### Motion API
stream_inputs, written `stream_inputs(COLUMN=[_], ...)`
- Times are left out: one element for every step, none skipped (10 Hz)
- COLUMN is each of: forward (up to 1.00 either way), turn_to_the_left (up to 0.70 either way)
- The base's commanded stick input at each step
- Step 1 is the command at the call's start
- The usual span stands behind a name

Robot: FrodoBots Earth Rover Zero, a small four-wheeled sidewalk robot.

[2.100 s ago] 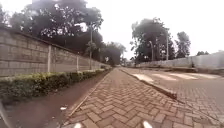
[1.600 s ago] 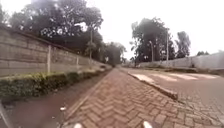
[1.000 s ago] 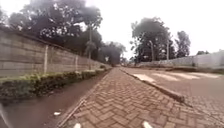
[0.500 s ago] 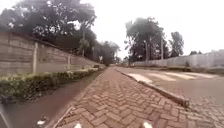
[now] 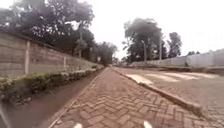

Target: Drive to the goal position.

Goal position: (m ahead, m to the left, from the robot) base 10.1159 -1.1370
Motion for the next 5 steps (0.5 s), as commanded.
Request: stream_inputs(forward=[0.7,0.7,0.7,0.7,0.7], turn_to_the_left=[0.0,0.0,0.0,0.0,0.0])
